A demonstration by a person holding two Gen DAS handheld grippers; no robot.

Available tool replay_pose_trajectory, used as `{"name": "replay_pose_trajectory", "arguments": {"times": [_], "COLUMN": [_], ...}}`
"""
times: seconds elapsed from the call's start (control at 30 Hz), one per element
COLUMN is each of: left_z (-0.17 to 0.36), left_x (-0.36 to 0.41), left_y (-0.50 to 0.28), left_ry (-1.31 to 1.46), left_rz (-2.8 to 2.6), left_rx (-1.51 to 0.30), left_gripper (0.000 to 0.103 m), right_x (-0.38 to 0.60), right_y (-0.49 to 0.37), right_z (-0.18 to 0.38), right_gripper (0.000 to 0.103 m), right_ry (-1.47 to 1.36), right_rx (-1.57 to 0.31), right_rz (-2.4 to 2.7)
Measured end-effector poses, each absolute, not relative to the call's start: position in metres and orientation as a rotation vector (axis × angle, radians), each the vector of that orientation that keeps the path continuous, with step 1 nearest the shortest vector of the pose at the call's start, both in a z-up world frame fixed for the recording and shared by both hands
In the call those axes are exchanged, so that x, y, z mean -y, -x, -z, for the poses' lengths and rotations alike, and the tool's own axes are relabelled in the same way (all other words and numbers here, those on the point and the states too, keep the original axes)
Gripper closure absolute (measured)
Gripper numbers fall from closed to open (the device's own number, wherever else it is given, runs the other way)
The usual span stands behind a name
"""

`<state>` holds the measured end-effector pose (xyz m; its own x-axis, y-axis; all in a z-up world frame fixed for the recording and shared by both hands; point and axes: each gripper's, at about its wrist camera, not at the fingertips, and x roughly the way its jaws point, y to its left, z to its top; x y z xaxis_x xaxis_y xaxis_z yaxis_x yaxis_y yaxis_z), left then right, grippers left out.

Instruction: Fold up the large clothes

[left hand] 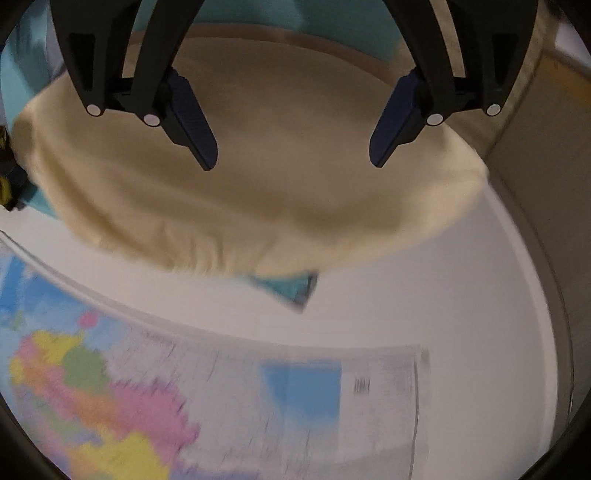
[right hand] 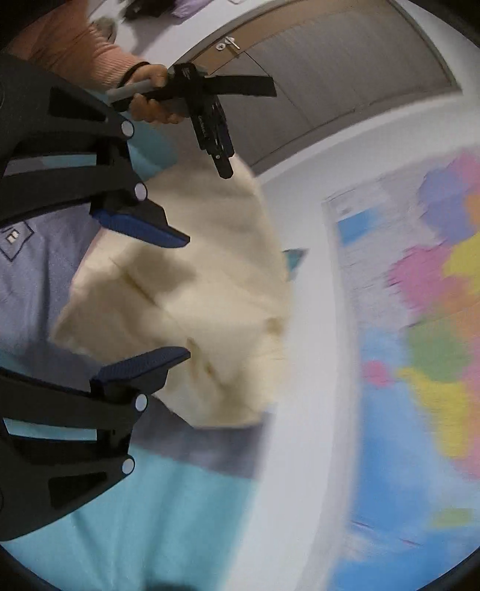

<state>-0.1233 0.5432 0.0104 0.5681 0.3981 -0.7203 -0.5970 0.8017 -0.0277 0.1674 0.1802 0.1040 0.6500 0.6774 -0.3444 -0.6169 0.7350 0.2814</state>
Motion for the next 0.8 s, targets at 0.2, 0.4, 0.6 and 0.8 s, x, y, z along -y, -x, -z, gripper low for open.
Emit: {"name": "replay_pose_trajectory", "arguments": {"times": [0.2,0.4,0.6,0.8], "left_z": [-0.009,-0.033,-0.052,-0.042], "left_x": [-0.536,-0.498,-0.458,-0.448], "left_y": [0.123,0.132,0.135,0.127], "left_ry": [0.271,0.217,0.168,0.184], "left_rz": [-0.637,-0.631,-0.591,-0.601], "left_rx": [-0.752,-0.687,-0.637,-0.669], "left_gripper": [0.021,0.017,0.007,0.007], "right_x": [-0.179,-0.18,-0.19,-0.216], "right_y": [-0.185,-0.159,-0.126,-0.135], "right_z": [-0.056,-0.072,-0.091,-0.077], "right_gripper": [0.051,0.047,0.042,0.034], "right_ry": [-0.236,-0.164,-0.044,0.022], "right_rx": [-0.552,-0.485,-0.363,-0.445], "right_rz": [-0.771,-0.726,-0.688,-0.702]}}
